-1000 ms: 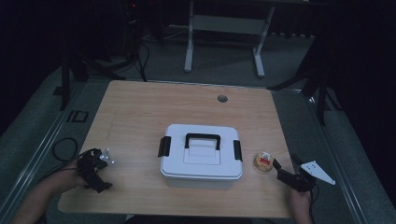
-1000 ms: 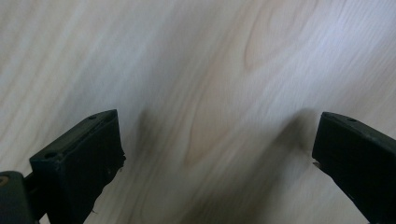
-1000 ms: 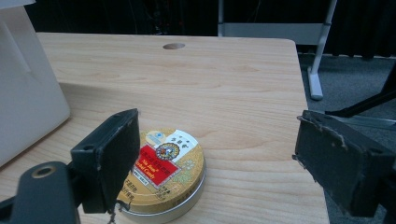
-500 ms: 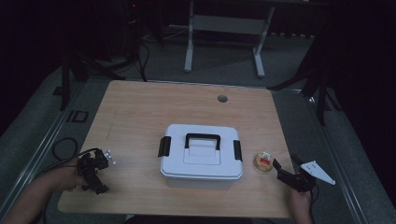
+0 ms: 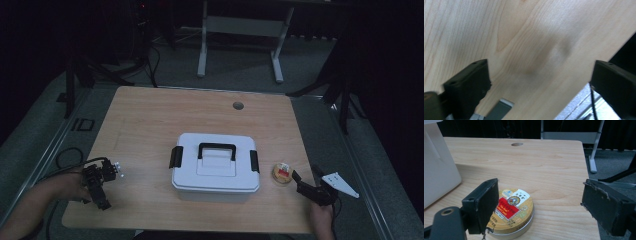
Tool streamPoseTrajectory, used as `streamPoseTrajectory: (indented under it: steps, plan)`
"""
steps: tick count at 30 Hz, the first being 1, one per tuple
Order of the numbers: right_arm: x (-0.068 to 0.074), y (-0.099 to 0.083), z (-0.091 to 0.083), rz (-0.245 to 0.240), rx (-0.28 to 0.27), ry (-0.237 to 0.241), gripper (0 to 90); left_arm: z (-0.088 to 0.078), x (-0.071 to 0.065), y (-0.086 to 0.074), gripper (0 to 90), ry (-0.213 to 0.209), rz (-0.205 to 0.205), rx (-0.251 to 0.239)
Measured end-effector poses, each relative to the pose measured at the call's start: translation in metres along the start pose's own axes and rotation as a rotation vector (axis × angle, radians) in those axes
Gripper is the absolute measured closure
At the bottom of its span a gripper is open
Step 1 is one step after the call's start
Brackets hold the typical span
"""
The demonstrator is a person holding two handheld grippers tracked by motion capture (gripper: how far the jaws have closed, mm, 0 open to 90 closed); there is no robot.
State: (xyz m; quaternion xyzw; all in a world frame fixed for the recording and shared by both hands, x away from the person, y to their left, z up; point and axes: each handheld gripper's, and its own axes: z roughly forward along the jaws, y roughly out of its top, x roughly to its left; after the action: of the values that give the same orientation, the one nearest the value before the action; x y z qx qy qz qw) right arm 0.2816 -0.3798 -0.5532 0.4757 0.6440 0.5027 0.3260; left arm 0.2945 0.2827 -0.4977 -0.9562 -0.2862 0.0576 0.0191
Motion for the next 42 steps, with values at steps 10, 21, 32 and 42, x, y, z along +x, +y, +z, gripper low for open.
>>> streamPoseTrajectory:
  steps: [10, 21, 32, 42]
  plan:
    - [0.0, 0.0, 0.0, 0.004, 0.0, 0.008, 13.9, -0.022, -0.005, 0.003, 12.0, 0.09, 0.026, -0.017]
    - [0.0, 0.0, 0.0, -0.001, 0.003, 0.01, 13.8, -0.043, -0.006, 0.011, 12.2, 0.022, 0.014, -0.017]
    - [0.0, 0.0, 0.0, -0.001, 0.003, 0.011, 13.8, -0.064, -0.007, 0.02, 14.2, 0.031, 0.034, -0.022]
    - [0.0, 0.0, 0.0, 0.003, 0.001, 0.015, 13.9, -0.087, -0.01, 0.035, 14.7, 0.014, 0.075, -0.032]
